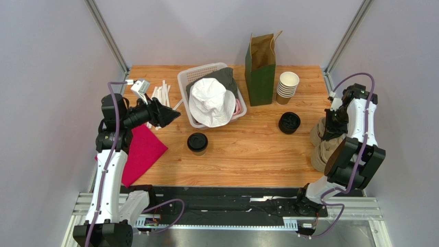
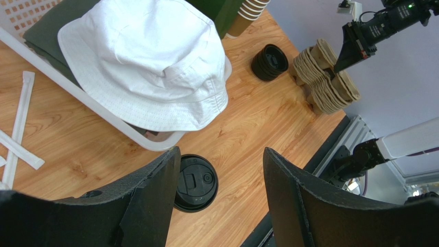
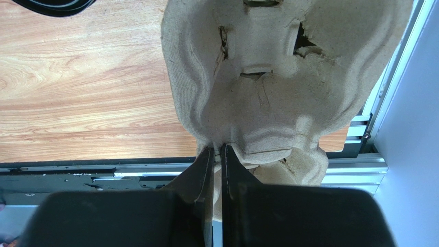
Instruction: Pack the takeout coffee
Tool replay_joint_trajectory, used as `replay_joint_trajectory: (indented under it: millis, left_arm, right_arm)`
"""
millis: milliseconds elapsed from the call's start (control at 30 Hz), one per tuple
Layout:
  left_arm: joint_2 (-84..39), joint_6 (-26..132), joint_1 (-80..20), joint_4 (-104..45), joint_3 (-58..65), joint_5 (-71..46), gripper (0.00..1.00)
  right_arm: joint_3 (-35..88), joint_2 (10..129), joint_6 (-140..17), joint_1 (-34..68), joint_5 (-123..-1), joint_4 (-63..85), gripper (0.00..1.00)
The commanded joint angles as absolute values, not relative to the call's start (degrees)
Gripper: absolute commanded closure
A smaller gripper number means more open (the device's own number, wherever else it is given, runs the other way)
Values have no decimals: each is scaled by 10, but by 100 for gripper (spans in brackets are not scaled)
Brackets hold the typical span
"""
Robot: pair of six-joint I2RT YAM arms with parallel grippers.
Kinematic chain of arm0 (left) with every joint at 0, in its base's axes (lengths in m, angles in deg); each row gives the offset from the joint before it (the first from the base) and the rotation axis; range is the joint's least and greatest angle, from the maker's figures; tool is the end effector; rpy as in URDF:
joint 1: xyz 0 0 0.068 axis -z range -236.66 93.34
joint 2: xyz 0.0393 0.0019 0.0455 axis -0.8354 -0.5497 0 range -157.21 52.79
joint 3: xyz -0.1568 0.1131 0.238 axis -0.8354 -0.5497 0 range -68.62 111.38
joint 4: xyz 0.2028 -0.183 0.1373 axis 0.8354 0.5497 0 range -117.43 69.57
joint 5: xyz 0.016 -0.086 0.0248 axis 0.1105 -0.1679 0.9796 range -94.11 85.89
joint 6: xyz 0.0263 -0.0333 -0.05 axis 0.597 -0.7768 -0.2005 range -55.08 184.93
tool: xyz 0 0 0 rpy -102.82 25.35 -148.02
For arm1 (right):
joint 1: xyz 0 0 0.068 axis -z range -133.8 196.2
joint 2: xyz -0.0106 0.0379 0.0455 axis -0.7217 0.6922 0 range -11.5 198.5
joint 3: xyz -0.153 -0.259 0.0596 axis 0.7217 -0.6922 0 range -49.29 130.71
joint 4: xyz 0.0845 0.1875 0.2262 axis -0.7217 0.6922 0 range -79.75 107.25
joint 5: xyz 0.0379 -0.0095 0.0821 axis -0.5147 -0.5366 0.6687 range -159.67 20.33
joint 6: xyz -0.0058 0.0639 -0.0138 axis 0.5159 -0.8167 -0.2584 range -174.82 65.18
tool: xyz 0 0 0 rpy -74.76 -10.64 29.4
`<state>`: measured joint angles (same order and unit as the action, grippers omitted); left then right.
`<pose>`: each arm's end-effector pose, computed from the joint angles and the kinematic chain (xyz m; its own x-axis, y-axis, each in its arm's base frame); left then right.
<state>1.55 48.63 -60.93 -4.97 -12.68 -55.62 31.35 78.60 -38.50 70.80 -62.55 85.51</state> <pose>0.2223 -0.0239 0.3979 -0.4875 -0.2116 -0.8471 0.5836 0.6427 -0.4964 0.3024 -0.1315 0.2989 -0.9821 0.1430 -0.1230 0.1321 0.9869 0.0926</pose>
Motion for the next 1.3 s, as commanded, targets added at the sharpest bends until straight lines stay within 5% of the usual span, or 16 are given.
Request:
replay_joint_trajectory:
  millis: [0,133,267,367,567,767,1267]
  left_arm:
    - [16,495,-614,-70,-126,-561,31]
    - [16,495,-614,-72,-128,-561,31]
    - [15,493,-614,-75,-127,-561,31]
    - [13,490,-613,-77,-129,-561,31]
    - [16,491,-614,-75,-130,-561,31]
    - [19,490,-614,-76,-133,-560,31]
    - [12,485,-614,-79,-133,-561,31]
  right_arm:
    - [331,798,-384,707,-614,862,86]
    - [321,796,-381,707,-615,861,94]
    - [317,792,-381,708,-611,864,79]
    - [316,792,-381,707,-611,863,76]
    - [319,793,-383,708,-608,864,100]
    - [315,791,-393,707,-610,858,81]
    - [320,823,-383,684,-645,817,77]
